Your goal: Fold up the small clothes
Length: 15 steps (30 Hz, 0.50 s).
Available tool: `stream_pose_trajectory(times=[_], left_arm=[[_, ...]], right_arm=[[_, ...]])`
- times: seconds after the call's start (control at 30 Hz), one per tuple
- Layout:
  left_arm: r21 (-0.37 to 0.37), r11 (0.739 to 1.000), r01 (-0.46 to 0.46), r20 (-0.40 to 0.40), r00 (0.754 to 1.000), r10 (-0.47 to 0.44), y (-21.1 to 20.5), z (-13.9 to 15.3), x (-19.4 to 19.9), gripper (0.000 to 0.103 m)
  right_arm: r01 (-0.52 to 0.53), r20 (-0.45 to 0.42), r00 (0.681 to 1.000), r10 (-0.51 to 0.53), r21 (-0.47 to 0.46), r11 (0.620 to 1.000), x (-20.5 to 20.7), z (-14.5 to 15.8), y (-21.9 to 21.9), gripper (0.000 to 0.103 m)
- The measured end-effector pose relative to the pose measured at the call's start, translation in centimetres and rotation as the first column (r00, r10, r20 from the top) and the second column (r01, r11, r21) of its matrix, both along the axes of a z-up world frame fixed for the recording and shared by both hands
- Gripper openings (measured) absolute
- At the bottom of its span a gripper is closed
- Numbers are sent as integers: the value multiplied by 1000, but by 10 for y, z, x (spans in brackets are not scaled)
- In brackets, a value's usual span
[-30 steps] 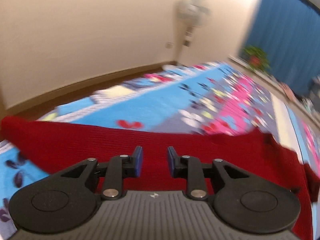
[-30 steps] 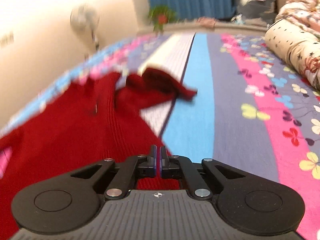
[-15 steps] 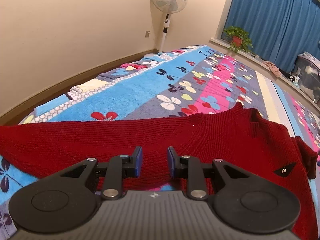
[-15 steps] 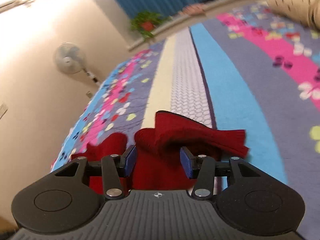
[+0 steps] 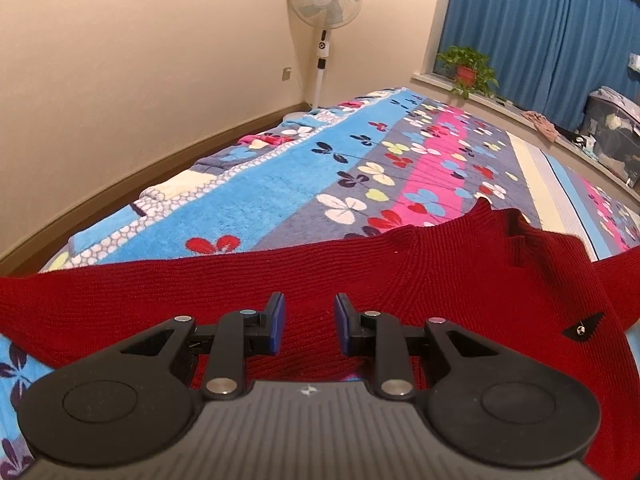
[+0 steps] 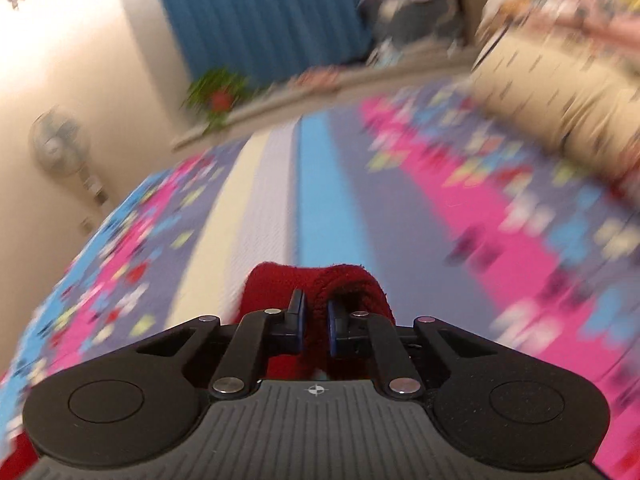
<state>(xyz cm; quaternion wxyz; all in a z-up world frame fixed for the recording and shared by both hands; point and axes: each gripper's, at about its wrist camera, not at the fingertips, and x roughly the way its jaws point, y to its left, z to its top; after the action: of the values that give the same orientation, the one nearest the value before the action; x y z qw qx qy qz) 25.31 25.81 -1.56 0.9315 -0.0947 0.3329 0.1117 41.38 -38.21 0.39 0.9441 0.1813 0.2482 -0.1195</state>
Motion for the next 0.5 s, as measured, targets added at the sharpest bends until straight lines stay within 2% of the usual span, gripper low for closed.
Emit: stream_pose_trajectory(times=[0.1, 0.13, 0.17, 0.27, 0.3, 0.33, 0.4, 0.43, 0.5], left_arm=[[12, 1000, 20, -1, 1000, -20, -4, -2, 2, 29], [16, 999, 29, -6, 1000, -29, -6, -3, 3, 29], [17, 999, 39, -9, 999, -39, -8, -4, 4, 29], [7, 997, 79, -25, 997, -79, -14, -9, 8, 29], [-1, 996, 91, -30, 995, -91, -16, -10, 9, 29], [-3, 995, 99, -35, 994, -99, -18, -12, 10, 29], [9, 993, 114, -44, 993, -113, -23, -14, 11, 29], [11, 992, 122, -45, 992, -122, -25, -15, 10, 29], [15, 991, 130, -48, 990, -130, -27, -16, 11, 29]], right_arm=[[164, 94, 984, -153, -123, 979, -23, 23, -53, 9], [196, 106, 977, -183, -127, 972, -31, 25, -72, 9], [204, 96, 977, -193, -123, 971, -35, 22, -87, 9], [218, 24, 976, -219, -236, 947, -40, -10, -106, 10], [206, -27, 976, -217, -219, 954, -38, -25, -112, 12], [182, -111, 974, -200, -153, 971, -36, -43, -121, 18], [175, -295, 940, -172, -17, 984, -34, -85, -135, 20], [188, -338, 924, -179, -5, 982, -37, -100, -138, 29], [267, -310, 914, -260, -19, 963, -56, -110, -145, 38]])
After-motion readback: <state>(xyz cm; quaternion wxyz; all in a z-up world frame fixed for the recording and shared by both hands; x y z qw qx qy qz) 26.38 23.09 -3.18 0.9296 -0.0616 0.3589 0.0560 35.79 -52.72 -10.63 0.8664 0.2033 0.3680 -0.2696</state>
